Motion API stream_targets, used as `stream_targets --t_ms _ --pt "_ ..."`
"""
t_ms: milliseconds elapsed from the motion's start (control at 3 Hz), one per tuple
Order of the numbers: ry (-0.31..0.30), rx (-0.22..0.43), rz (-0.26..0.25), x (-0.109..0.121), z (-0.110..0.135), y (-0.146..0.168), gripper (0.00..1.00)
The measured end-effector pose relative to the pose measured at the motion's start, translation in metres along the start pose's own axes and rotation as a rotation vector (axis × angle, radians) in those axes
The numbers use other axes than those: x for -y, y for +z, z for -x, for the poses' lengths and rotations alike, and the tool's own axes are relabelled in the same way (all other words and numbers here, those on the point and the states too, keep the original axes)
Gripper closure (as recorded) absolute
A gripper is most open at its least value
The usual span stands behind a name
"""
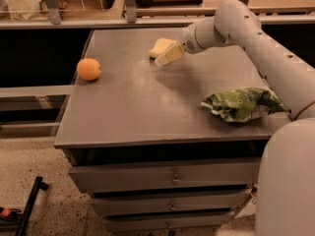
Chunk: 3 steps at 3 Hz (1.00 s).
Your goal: Move sponge near orange
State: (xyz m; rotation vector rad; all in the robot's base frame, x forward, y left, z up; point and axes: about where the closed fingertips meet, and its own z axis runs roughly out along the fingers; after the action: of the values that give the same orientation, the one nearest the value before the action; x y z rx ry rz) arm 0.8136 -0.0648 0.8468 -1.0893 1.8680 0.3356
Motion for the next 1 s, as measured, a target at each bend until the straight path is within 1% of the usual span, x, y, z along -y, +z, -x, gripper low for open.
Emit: stream_targets --t_ms 333,667,1000 --pt "-0.017 -0.013 0.017 -0.0052 -0.0022 0.0082 0.00" --pt "-0.015 -0.013 0.032 -0.0092 -0.0013 0.0140 0.18" --pt "-0.014 -0.011 0.039 -0.0116 0.0000 0.0176 0.42"
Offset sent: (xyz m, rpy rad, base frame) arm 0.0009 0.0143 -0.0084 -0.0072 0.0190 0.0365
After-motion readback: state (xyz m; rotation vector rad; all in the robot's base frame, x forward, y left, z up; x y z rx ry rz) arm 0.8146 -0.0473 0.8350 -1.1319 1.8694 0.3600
